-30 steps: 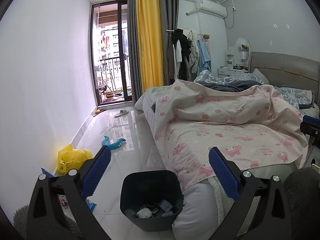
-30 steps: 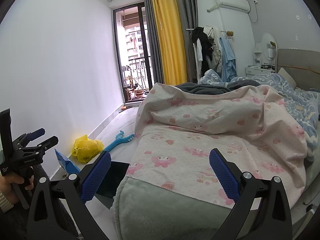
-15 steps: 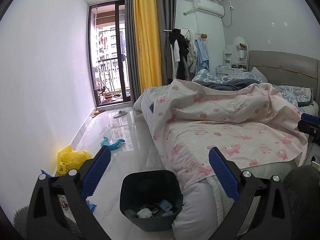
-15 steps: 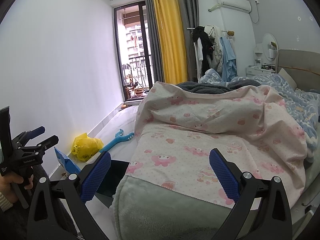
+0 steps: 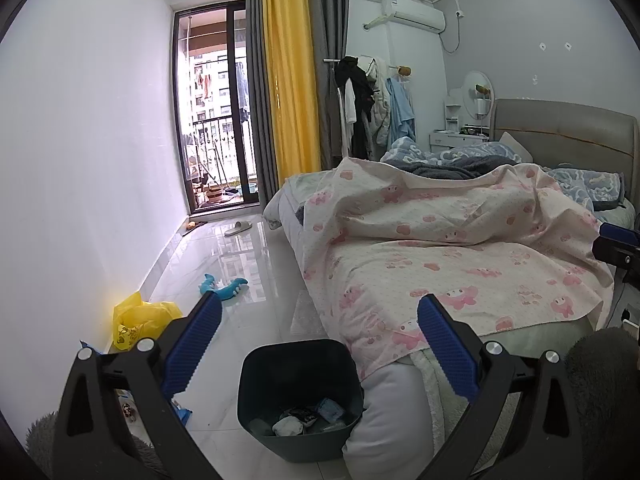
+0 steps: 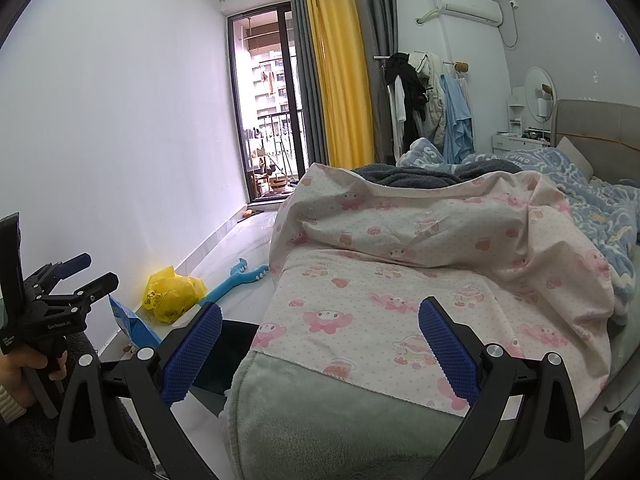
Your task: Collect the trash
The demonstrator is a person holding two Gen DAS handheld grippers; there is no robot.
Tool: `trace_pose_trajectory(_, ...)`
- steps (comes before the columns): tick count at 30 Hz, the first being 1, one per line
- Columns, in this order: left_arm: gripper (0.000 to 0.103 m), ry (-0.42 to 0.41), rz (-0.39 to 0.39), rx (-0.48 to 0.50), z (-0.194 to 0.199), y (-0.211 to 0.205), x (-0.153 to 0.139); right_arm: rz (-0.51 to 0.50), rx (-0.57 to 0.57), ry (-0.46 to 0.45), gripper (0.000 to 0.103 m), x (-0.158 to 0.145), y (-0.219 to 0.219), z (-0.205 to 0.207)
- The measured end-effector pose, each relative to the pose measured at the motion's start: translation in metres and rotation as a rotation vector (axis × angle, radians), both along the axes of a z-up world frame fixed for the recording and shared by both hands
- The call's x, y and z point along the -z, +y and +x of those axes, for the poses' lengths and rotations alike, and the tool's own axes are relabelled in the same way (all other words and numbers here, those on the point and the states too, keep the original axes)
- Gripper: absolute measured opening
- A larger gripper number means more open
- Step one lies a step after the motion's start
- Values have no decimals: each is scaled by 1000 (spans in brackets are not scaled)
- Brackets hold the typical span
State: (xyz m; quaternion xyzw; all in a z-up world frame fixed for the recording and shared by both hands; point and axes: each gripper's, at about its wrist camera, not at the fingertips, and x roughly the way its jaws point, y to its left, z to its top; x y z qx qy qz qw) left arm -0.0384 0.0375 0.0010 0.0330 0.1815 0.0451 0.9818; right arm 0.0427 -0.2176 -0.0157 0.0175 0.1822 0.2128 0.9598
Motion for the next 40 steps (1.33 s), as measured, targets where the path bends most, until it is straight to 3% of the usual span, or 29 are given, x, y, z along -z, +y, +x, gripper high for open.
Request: trace_pose_trajectory(40,100,6,2,16,2,3,2,-1,2,0,100,0,2,-2)
